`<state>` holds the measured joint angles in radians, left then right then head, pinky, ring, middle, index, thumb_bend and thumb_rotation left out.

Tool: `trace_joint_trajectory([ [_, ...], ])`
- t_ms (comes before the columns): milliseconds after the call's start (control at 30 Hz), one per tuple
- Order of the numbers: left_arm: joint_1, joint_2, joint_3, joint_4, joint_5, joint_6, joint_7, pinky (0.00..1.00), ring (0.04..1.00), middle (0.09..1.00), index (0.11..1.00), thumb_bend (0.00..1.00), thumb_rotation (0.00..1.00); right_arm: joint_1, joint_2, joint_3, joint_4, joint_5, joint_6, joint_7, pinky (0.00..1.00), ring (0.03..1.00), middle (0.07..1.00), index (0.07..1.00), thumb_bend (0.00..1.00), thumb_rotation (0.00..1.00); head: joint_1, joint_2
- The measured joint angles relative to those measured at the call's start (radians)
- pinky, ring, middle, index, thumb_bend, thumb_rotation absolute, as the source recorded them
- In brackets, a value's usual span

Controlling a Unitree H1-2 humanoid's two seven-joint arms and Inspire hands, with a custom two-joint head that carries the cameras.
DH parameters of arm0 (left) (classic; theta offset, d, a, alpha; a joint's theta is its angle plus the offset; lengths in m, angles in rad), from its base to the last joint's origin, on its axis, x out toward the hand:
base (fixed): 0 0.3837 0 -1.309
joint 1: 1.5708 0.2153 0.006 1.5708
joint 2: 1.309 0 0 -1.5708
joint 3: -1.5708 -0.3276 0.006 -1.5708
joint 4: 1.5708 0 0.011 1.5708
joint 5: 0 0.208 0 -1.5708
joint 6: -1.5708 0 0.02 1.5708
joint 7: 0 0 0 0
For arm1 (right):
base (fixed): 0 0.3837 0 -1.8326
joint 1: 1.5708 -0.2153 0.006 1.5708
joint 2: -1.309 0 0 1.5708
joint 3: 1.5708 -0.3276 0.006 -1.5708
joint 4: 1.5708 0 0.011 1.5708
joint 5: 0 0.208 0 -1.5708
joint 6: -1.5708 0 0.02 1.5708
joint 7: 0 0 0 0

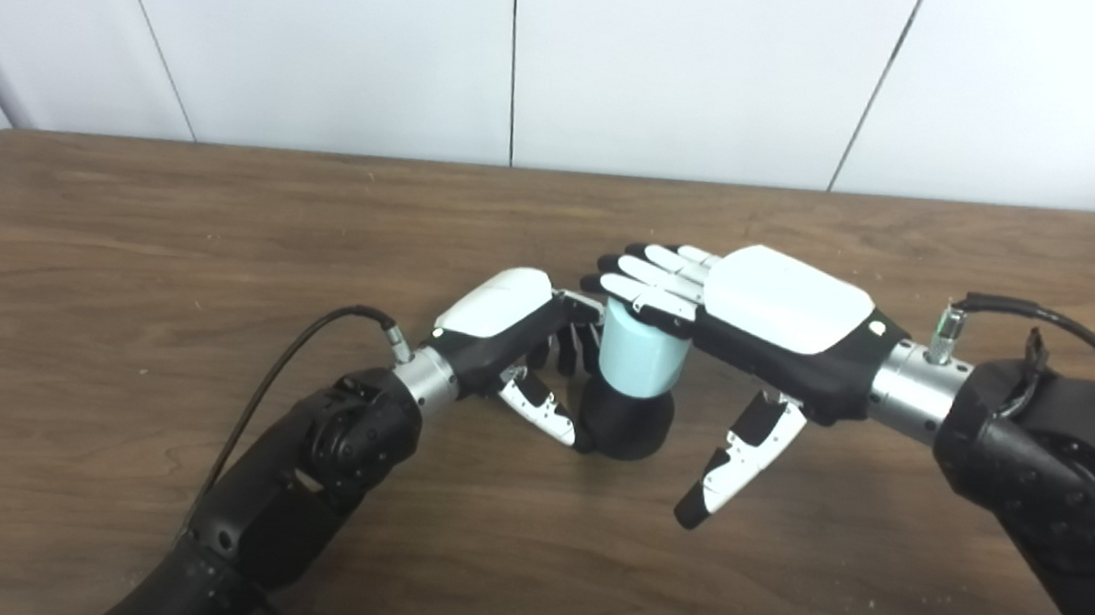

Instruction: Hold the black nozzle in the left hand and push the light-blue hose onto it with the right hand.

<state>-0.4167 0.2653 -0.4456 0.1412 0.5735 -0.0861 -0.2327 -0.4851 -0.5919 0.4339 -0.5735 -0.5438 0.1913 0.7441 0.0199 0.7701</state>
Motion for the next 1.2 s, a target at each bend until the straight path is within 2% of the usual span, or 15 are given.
trace_joint_trajectory([
  [67, 0.000, 0.000, 0.000, 0.000, 0.000, 0.000, 0.000, 0.48, 0.513, 0.510, 0.465, 0.52, 0.00, 0.000, 0.000, 0.000, 0.000, 0.000, 0.000, 0.000, 1.00, 1.000, 1.000, 1.000, 0.89, 0.52, 0.000, -0.005],
  [400, -0.001, -0.001, 0.000, 0.000, 0.001, 0.001, 0.000, 0.56, 0.528, 0.517, 0.457, 0.52, 0.00, -0.018, 0.002, -0.002, 0.012, 0.041, 0.002, 0.002, 1.00, 1.000, 1.000, 1.000, 0.89, 0.53, -0.003, -0.015],
  [567, -0.001, -0.001, 0.000, 0.000, 0.001, 0.001, 0.000, 0.56, 0.524, 0.518, 0.457, 0.52, 0.00, -0.017, 0.002, -0.017, 0.019, 0.080, 0.001, 0.001, 1.00, 1.000, 1.000, 1.000, 0.88, 0.53, -0.008, -0.020],
  [733, -0.001, -0.002, 0.000, 0.000, 0.002, 0.001, 0.001, 0.56, 0.531, 0.517, 0.457, 0.52, 0.00, -0.009, 0.017, -0.045, 0.025, 0.106, -0.009, -0.013, 0.98, 1.000, 1.000, 0.985, 0.81, 0.53, -0.012, -0.025],
  [833, -0.001, -0.003, 0.000, 0.000, 0.002, 0.001, 0.001, 0.56, 0.531, 0.518, 0.456, 0.52, 0.00, -0.001, 0.046, -0.067, 0.022, 0.111, -0.007, -0.023, 0.90, 0.969, 0.981, 0.957, 0.78, 0.45, -0.018, -0.025],
  [867, -0.001, -0.003, 0.000, 0.000, 0.003, 0.001, 0.001, 0.56, 0.532, 0.520, 0.453, 0.52, 0.00, 0.004, 0.063, -0.078, 0.020, 0.115, -0.005, -0.030, 0.90, 0.978, 0.991, 0.978, 0.73, 0.39, -0.018, -0.025],
  [933, -0.001, -0.005, 0.000, 0.001, 0.004, 0.002, 0.002, 0.56, 0.532, 0.522, 0.450, 0.52, 0.00, 0.022, 0.110, -0.108, 0.013, 0.120, 0.000, -0.060, 0.85, 0.941, 0.988, 0.967, 0.76, 0.31, -0.018, -0.025],
  [1033, -0.003, -0.007, -0.001, 0.003, 0.006, 0.003, 0.002, 0.56, 0.532, 0.522, 0.451, 0.52, 0.00, 0.043, 0.177, -0.158, 0.007, 0.118, 0.026, -0.106, 0.81, 0.953, 0.998, 0.993, 0.81, 0.23, -0.015, -0.026],
  [1133, -0.002, -0.008, -0.001, 0.003, 0.008, 0.005, 0.002, 0.56, 0.526, 0.517, 0.457, 0.52, 0.00, 0.068, 0.245, -0.212, -0.004, 0.106, 0.091, -0.161, 0.72, 0.918, 0.994, 0.972, 0.79, 0.21, -0.018, -0.025],
  [1200, -0.003, -0.008, -0.001, 0.003, 0.009, 0.007, 0.002, 0.56, 0.525, 0.516, 0.458, 0.52, 0.00, 0.080, 0.266, -0.222, -0.005, 0.097, 0.125, -0.168, 0.66, 0.866, 0.972, 0.953, 0.70, 0.22, -0.020, -0.026],
])
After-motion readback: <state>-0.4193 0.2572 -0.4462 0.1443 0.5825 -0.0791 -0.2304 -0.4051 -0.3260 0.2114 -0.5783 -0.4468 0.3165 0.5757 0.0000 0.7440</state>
